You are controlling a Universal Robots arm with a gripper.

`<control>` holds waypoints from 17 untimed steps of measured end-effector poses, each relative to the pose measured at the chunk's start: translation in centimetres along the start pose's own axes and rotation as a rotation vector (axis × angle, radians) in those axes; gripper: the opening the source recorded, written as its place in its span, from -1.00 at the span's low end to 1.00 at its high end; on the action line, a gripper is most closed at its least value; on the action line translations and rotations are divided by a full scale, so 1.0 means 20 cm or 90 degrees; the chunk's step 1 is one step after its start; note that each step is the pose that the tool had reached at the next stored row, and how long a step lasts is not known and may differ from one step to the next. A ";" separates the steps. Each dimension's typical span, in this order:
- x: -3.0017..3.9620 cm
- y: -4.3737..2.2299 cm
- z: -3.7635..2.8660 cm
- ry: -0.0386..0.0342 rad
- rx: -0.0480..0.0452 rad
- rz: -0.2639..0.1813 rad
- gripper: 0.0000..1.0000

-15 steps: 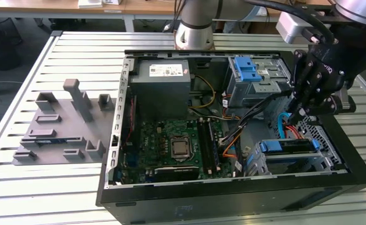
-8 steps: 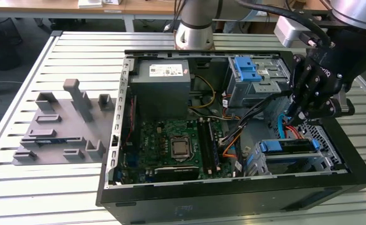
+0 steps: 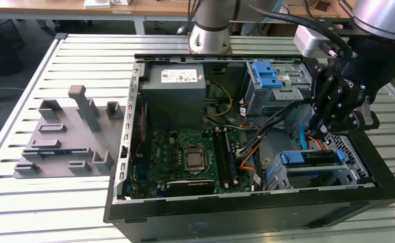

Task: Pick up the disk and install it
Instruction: 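Insert the second disk wire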

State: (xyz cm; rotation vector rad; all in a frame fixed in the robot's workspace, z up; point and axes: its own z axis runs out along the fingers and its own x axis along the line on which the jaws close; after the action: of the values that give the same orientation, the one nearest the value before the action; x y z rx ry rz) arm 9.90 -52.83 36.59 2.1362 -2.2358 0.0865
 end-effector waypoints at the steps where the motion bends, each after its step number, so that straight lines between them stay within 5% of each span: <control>1: 0.000 0.000 0.005 0.0015 0.0001 0.000 -0.50; 6: -0.001 0.000 0.021 0.0022 0.0001 0.000 -0.65; 8: -0.002 0.000 0.026 -0.0067 -0.0003 0.000 -0.68; 11: -0.002 -0.001 0.034 -0.0278 -0.0013 0.000 -0.68; 13: 0.000 -0.001 0.042 -0.0372 -0.0017 0.000 -0.68; 17: 0.029 -0.003 0.065 -0.0406 -0.0019 0.000 -0.68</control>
State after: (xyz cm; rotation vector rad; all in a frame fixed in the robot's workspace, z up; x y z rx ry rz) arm 9.93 -53.50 35.34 2.1673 -2.2686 0.0153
